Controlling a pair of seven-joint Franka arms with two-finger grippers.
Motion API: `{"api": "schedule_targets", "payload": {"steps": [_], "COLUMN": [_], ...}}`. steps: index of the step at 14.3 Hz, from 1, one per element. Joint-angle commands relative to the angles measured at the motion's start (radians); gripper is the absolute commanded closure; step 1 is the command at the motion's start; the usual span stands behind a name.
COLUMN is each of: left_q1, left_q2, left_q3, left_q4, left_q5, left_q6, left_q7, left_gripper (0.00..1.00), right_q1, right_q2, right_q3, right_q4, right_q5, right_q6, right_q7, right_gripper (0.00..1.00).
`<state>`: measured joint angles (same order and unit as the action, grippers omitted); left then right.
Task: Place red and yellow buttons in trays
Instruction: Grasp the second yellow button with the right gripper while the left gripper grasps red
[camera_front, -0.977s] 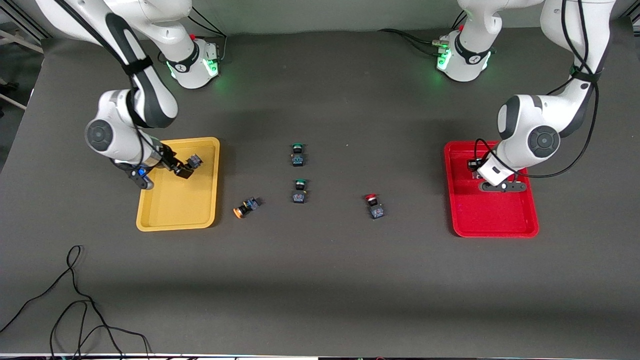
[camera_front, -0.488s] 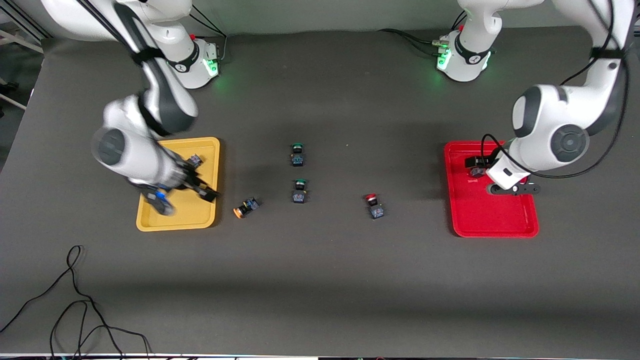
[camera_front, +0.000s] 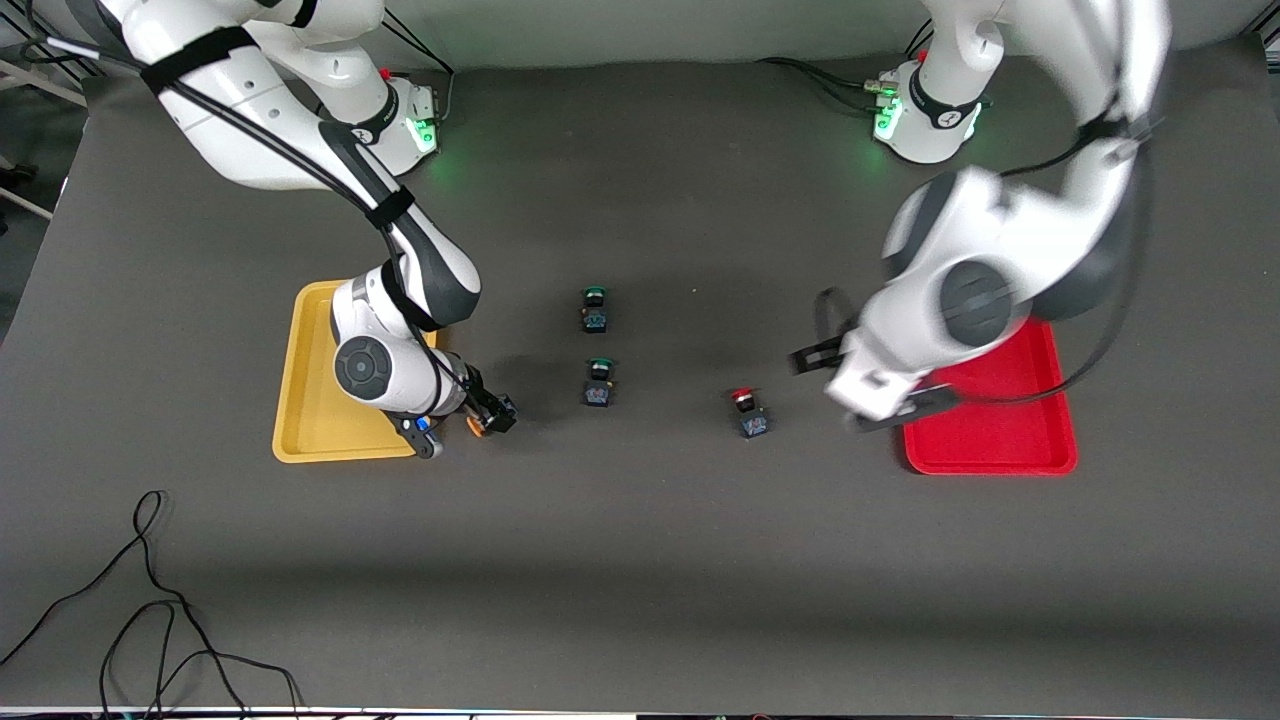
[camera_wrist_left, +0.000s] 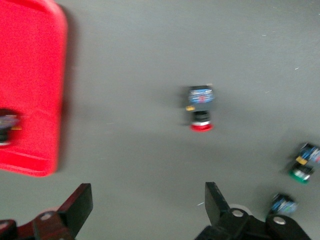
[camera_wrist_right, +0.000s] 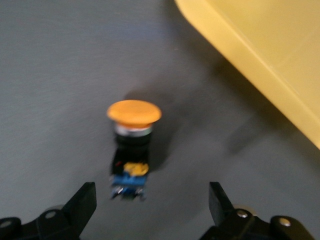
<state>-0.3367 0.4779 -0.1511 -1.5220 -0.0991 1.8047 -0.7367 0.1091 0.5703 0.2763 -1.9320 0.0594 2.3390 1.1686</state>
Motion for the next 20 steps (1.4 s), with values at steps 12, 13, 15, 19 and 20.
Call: {"api": "schedule_targets", "payload": {"steps": [12,13,15,19,20], "left_q1": [-0.101,-0.101,-0.099,-0.044,-0.016], "left_q2": [0.258,0.258,0.252,0.139,0.099], "left_q3": [0.019,0.019,0.019,0.024,0.022], "left_q4": [-0.101,-0.101,-0.096,-0.043,0.006], "left_q5": [0.033,0.033,0.032,0.033,0.03], "left_q6": [0.495,0.495,0.483,0.266,0.114], "left_q7": [-0.07,-0.07,-0.072,-0.053,-0.003], "left_gripper": [0.52,0.81,1.0,1.0,1.0], "right_q1": [-0.008,-0.008,-0.009,-0.032,-0.034], "right_q2": [-0.024,-0.021,-0.024,-0.142,-0.211], "right_q3": [-0.008,-0.008,-0.008,-0.008,-0.014], "right_q4": [-0.056,-0.058,-0.056,-0.05,-0.041], "right_q5": [-0.02,-0.02,-0.02,-0.018,-0.019], "right_q6": [0.146,0.154,0.154,0.017,-0.095], "right_q7": [0.013,0.013,0.013,0.003,-0.025], "right_gripper": [0.84,0.84,0.95,0.99,0.99]}}
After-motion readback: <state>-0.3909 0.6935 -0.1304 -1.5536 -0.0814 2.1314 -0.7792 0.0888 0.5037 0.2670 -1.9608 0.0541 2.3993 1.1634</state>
